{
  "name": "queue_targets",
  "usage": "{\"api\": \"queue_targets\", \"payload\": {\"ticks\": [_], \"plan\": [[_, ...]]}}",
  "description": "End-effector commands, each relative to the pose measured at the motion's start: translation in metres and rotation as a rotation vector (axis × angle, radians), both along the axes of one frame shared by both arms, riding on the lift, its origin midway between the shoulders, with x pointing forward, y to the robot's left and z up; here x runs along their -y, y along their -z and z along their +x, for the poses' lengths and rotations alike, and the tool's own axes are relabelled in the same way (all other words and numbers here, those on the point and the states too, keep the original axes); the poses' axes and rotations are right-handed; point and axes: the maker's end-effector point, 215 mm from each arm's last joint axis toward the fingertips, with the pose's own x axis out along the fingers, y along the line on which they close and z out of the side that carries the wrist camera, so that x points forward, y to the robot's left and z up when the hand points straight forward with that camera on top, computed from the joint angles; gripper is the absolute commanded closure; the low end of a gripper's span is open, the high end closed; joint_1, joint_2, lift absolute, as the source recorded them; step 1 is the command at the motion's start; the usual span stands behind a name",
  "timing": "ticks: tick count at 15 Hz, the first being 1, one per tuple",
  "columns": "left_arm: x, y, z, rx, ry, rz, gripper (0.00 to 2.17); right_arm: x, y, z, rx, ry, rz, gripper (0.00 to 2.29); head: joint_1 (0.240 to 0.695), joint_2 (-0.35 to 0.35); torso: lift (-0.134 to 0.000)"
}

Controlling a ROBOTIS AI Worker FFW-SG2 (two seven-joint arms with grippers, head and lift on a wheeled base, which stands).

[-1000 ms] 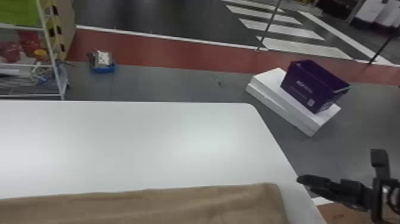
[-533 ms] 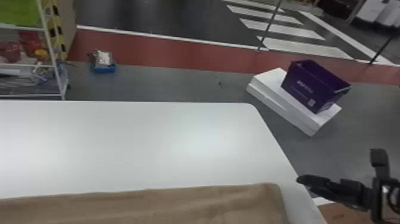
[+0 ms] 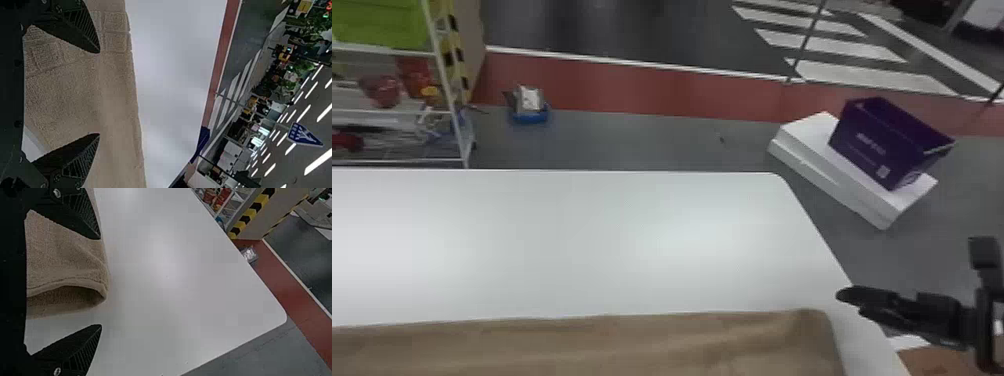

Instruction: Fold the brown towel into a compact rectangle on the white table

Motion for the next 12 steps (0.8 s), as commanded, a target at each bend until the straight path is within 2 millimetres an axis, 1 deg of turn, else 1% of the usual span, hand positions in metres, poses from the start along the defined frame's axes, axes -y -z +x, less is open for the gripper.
{"api": "queue_targets", "payload": {"ticks": [1,3,5,6,7,9,10,11,12], "plan": [[-0.001,0.001,-0.002,-0.003,-0.003,0.001,0.14,-0.011,-0.012,0.005,0.030,-0.035,-0.007,0.08,0.695,-0.234,-0.124],[-0.003,0.000,-0.001,0.000,-0.005,0.004,0.14,-0.024,-0.024,0.006,0.062,-0.071,-0.004,0.08,0.695,-0.217,-0.124],[-0.003,0.000,-0.001,0.000,-0.006,0.005,0.14,-0.045,-0.022,0.006,0.070,-0.103,0.008,0.08,0.695,-0.199,-0.124],[-0.003,0.000,-0.001,0.001,-0.005,0.005,0.14,-0.054,-0.017,0.006,0.062,-0.120,0.015,0.08,0.695,-0.190,-0.124],[-0.003,-0.001,-0.001,0.002,-0.005,0.006,0.14,-0.068,-0.008,0.007,0.040,-0.150,0.012,0.08,0.695,-0.165,-0.124],[-0.004,-0.001,-0.001,0.003,-0.006,0.006,0.14,-0.086,0.014,0.006,-0.012,-0.177,0.015,0.08,0.695,-0.137,-0.124],[-0.006,-0.001,-0.002,0.002,-0.009,0.008,0.14,-0.088,0.025,0.006,-0.040,-0.179,0.010,0.08,0.695,-0.123,-0.124],[-0.006,-0.001,-0.003,0.001,-0.009,0.008,0.14,-0.089,0.032,0.009,-0.060,-0.178,0.011,0.08,0.695,-0.098,-0.124],[-0.007,-0.001,-0.003,0.001,-0.011,0.008,0.14,-0.090,0.038,0.010,-0.076,-0.175,0.018,0.08,0.695,-0.088,-0.124]]}}
